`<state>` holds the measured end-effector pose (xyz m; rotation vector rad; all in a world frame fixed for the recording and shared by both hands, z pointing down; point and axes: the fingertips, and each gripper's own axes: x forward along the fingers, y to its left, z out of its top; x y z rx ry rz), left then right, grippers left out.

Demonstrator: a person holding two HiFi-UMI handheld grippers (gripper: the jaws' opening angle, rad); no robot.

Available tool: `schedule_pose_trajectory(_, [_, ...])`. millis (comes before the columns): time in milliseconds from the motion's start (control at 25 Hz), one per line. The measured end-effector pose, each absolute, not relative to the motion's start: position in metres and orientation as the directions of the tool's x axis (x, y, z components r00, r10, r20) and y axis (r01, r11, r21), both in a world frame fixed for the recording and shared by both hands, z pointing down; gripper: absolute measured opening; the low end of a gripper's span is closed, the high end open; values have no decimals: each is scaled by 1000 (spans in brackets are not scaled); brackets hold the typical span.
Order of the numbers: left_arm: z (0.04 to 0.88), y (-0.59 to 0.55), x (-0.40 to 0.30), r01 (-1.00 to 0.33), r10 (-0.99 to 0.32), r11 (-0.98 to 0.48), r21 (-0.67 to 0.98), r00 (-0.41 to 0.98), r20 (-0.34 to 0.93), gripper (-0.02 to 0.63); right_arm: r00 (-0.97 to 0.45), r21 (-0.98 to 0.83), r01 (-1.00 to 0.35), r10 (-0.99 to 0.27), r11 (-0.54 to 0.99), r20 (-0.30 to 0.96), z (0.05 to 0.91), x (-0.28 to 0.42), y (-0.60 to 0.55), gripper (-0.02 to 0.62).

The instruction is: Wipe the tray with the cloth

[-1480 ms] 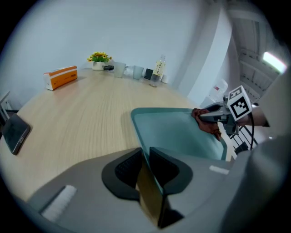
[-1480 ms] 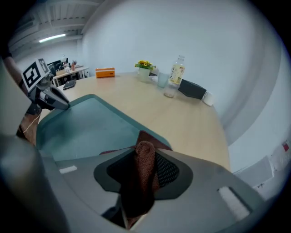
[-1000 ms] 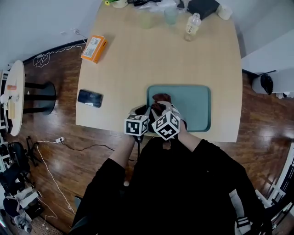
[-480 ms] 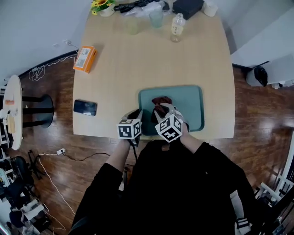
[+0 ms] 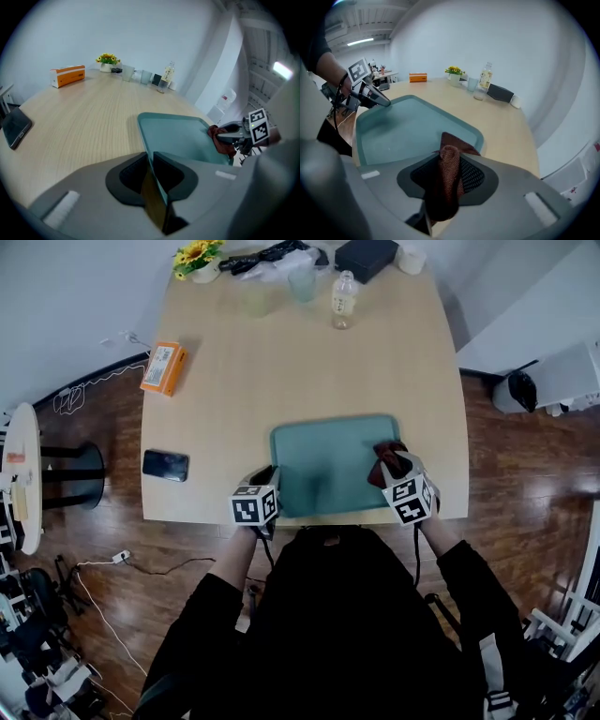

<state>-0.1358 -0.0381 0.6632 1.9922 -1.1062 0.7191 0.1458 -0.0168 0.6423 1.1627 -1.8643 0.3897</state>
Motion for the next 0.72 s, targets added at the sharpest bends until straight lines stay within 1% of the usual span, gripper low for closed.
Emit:
schedule_pose_trajectory(160, [663,-38,-133,-873,-463,-360,329,474,749,28,-192,167,-833,-559,527,807,639,132,-16,114])
schedule_pose_trajectory(280, [662,-39,-133,-868,-451,-350,351,485,749,28,-268,131,-793,-534,594,802,634,86,-10,114])
schedule_pose_trajectory(360, [662,-39,-134,-864,-439,-339,372,495,750,26,-348,105,-730,-499,675,794,634,38,0,114])
schedule_pose_trajectory(520, [661,-40,-133,-852,-417,-321,413,519,746,23,-484,82,-558,-404,826,776,638,-67,21,115])
schedule_pose_trajectory(640, [661,-42,-135,-848,-411,-310,430,528,744,21,-540,84,-452,-348,888,766,640,-131,33,115])
schedule_pose_trajectory(720, [662,-42,-135,-850,-415,-303,431,525,743,21,-551,86,-421,-330,903,767,642,-156,38,115])
